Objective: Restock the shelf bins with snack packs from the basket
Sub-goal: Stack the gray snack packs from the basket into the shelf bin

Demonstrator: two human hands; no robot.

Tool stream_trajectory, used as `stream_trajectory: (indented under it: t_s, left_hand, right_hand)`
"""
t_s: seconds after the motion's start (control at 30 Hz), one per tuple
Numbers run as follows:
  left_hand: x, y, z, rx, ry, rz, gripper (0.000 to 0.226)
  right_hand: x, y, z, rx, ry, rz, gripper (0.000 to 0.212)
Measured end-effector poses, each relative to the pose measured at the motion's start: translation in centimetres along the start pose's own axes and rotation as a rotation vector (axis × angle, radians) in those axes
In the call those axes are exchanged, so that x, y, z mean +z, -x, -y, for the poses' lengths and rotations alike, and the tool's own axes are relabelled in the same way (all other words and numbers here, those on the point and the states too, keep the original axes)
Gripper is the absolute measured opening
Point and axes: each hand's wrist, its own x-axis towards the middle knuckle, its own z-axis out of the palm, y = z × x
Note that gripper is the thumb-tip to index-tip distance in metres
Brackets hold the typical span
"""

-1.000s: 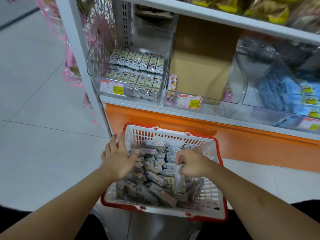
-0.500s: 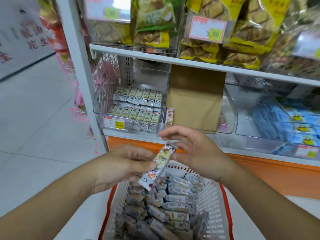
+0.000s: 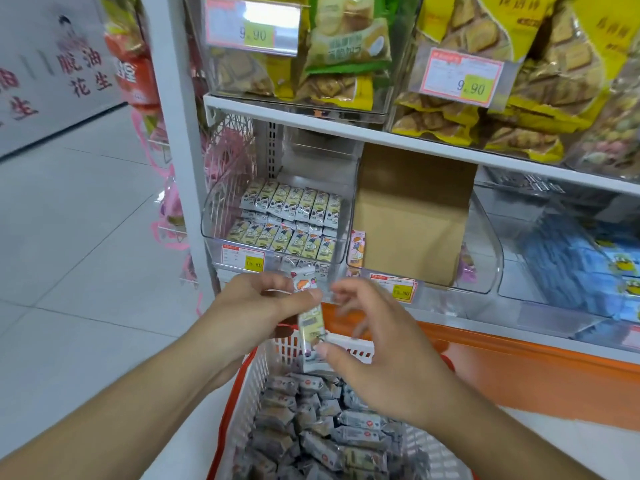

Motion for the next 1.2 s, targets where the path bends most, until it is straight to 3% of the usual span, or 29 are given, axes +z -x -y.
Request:
stream_trajectory:
  t_s: [0.13,0.33,0.43,0.5,0.57,0.63,0.7,0.83,0.93,1.07,1.2]
  left_hand:
    - [-0.3,0.0,0.0,0.035,-0.127,0.047,0.047]
    - [-1.6,-0.4,-0.7,-0.006,-0.117,0.106,0.049]
    - [-3.3,-1.5,-1.8,0.082,-0.116,0.02,0.031]
    - [-5.6,-2.6,-2.0,0.257,-0.471,-0.186,0.023]
    - [-7.9,-3.6,-1.7,0.403,-0.929,-0.277,0.048]
    - [-9.6,-4.4,-1.1,0.36,-1.1,-0.219,0.073]
    - [-10.3,-4.7,-0.8,0.293,-1.09,-0.165,0.085]
    - [-10.6,-5.2,-0.9,0.34,-0.954,-0.222,0.078]
    - [-10.5,-5.6,-1.0,0.341,-0.924,-0.234,0.08]
    - [-10.3,-5.9,-0.7,0.329,-0.915,-0.239,0.065]
    - [-10.4,-6.3,-0.6,0.33,-0.892,-0.227,0.065]
  right_hand:
    - [0.5,-1.1,0.2,-0.106,0.109,0.061,0.089]
    - [0.9,-2.5,0.7,-0.079,0.203,0.009,0.088]
    - [0.2,-5.2,2.0,-0.035,0.164,-0.081,0.085]
    - [-0.1,-8.5,2.6,-0.028,0.156,-0.175,0.084]
    - [0.1,-12.8,3.2,-0.003,0.147,-0.209,0.091]
    - [1.1,-17.6,3.1,0.002,0.159,-0.165,0.099]
    - [2.8,-21.9,2.6,0.01,0.182,-0.09,0.105]
    - [6.5,-27.1,1.4,0.081,0.154,0.067,0.114]
    - [8.3,-28.8,0.7,0.085,0.17,0.078,0.11]
    - [9.8,-30.1,0.1,0.071,0.189,0.062,0.104]
    - [9.7,-29.9,0.6,0.078,0.249,0.089,0.113]
